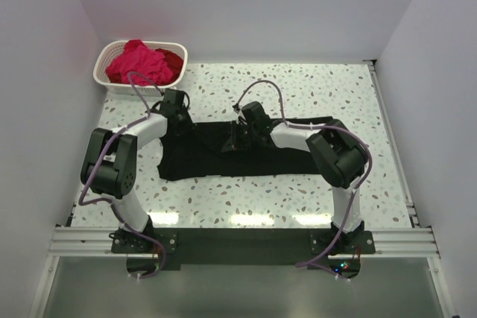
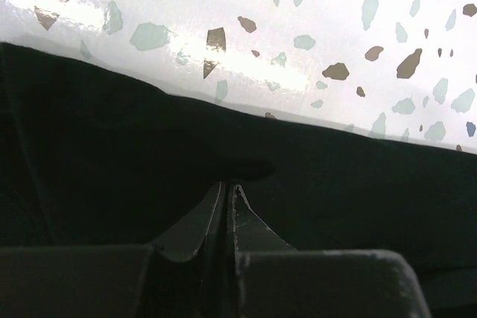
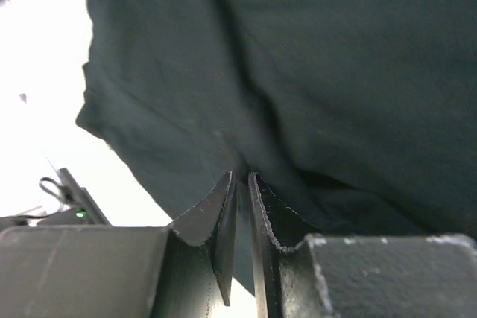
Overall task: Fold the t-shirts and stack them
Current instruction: Fold the tshirt
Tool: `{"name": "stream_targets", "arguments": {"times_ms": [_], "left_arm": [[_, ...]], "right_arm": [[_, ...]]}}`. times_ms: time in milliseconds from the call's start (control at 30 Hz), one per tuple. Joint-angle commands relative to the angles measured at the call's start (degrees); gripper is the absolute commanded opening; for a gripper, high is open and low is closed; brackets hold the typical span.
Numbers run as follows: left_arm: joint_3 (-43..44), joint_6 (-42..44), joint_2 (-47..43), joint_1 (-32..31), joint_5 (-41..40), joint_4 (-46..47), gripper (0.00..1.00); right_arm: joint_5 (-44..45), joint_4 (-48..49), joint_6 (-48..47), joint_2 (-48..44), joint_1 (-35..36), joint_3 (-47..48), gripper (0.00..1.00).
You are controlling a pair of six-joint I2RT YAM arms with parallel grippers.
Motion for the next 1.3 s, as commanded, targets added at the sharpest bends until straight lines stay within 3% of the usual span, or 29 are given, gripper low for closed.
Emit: {"name": "stream_targets", "arguments": {"times_ms": [0, 233, 367, 567, 700, 933, 1067, 1267], "left_arm": [[-0.6, -0.6, -0.5, 0.7, -2.0, 0.2, 0.06], [-1.0, -0.9, 0.7, 0.7, -3.5, 0.1, 0.09], [-0.4, -0.2, -1.0, 0.8, -4.7, -0.5, 0.3], [1.3, 1.3, -7.9, 0.6, -7.2, -3.3, 0.45], [0.2, 1.5, -12.6, 0.4, -7.3, -6.0, 0.49], [-10.2, -0.1, -22.7, -3.2, -7.5, -9.1, 0.55], [-16.2, -1.4, -25.1, -5.1, -7.9, -9.3, 0.6], [-21.5, -2.9, -23.5, -5.5, -8.2, -6.6, 0.6]], "right_arm": [[-1.1, 4.8, -0.4, 1.8, 0.2, -2.6, 0.16], [0.3, 4.1, -2.5, 2.6, 0.2, -4.0, 0.15], [1.6, -0.2, -6.1, -1.6, 0.2, -3.0, 0.21], [10.3, -12.9, -15.0, -11.0, 0.2, -1.4, 0.38], [17.3, -19.5, -19.2, -14.4, 0.2, -1.6, 0.42], [31.1, -26.8, -25.4, -17.2, -0.5, -3.8, 0.49], [32.9, -27.5, -25.9, -17.7, -1.8, -6.0, 0.59], [31.8, -29.8, -25.5, -16.0, -1.9, -7.6, 0.63]]}}
